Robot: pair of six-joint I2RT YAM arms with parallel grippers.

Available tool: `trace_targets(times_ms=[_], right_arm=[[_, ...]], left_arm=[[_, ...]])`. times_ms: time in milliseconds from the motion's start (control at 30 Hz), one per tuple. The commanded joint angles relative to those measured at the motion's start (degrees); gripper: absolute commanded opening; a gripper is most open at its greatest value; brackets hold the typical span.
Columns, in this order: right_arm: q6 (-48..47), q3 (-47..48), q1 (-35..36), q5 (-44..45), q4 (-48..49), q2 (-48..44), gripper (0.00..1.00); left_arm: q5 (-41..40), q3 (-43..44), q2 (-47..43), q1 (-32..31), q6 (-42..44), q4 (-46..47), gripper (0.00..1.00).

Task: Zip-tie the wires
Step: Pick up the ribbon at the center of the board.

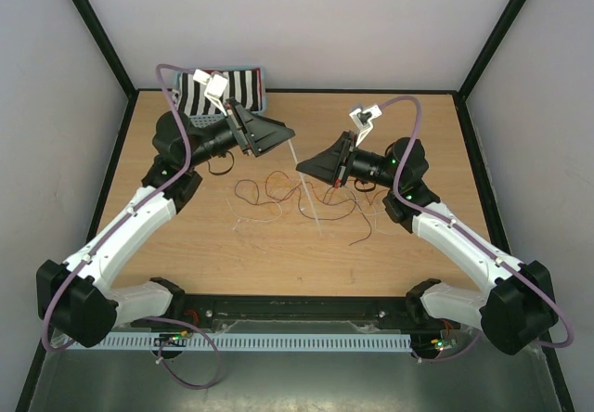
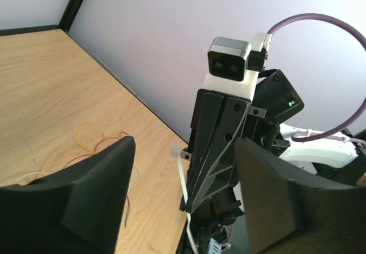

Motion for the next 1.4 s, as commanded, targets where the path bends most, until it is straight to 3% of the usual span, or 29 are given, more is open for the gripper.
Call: trace_targets(times_ms=[0, 233, 433, 667, 1100, 1367], right_arm=[[0.2, -0.4, 0.4, 2.2, 0.6, -0.7, 0.0], [1.3, -0.4, 0.5, 2.3, 1.6, -0.5, 0.0], [2.9, -1.6, 0.4, 3.3, 3.6, -0.2, 0.0], [4.1, -2.2, 0.4, 3.2, 5.2, 0.0, 0.0], [4.7, -2.3, 0.4, 3.4, 6.0, -0.1, 0.0], [5.0, -2.3, 0.5, 3.2, 6.3, 0.4, 0.0]], left_arm=[[0.3, -0.9, -1.8, 1.5, -0.3, 2.6, 0.81], [1.3, -4.7, -3.3, 2.8, -1.5, 2.7, 0.84], [1.8, -4.8, -2.9, 1.1, -1.1, 2.8, 0.78], [1.3, -4.5, -1.5, -1.3, -0.4, 3.1, 0.58], [1.1, -4.0, 0.2, -2.6, -0.5, 3.4, 0.31], [1.1, -3.5, 1.1, -2.8, -0.3, 3.6, 0.21]])
